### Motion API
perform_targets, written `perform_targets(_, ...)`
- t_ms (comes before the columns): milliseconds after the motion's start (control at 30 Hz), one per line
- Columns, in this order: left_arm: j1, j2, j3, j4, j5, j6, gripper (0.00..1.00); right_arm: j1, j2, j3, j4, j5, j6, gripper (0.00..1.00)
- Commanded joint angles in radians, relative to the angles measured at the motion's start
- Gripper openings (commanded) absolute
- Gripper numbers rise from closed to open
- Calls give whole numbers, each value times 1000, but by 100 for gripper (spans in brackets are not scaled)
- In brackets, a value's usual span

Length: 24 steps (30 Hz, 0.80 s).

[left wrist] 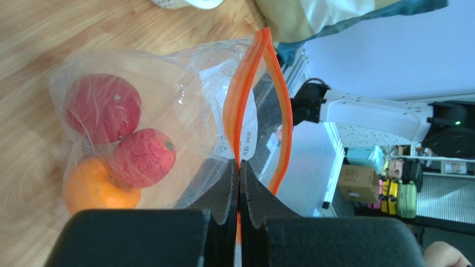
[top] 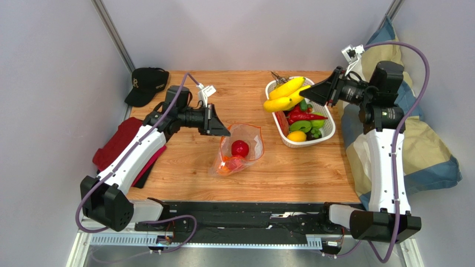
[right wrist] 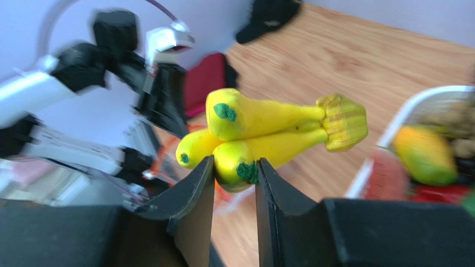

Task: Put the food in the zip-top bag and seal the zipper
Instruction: Place the fake fruit in the zipper food storage bag.

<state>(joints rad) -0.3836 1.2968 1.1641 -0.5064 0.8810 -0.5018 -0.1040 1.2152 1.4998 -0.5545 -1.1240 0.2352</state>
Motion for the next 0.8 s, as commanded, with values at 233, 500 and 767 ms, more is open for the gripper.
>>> perform_targets(233, 8, -8, -18, 167, 96, -86, 0, 214, -138, -156, 474, -132, 677, 0)
perform_targets(500, 9, -1, -27, 198, 104, -104, 0, 242, -178, -165, 484, -126, 788, 0)
perform_targets(767, 9, -2, -41, 241, 145, -129, 0, 339, -180, -318, 508, -83, 757, 0)
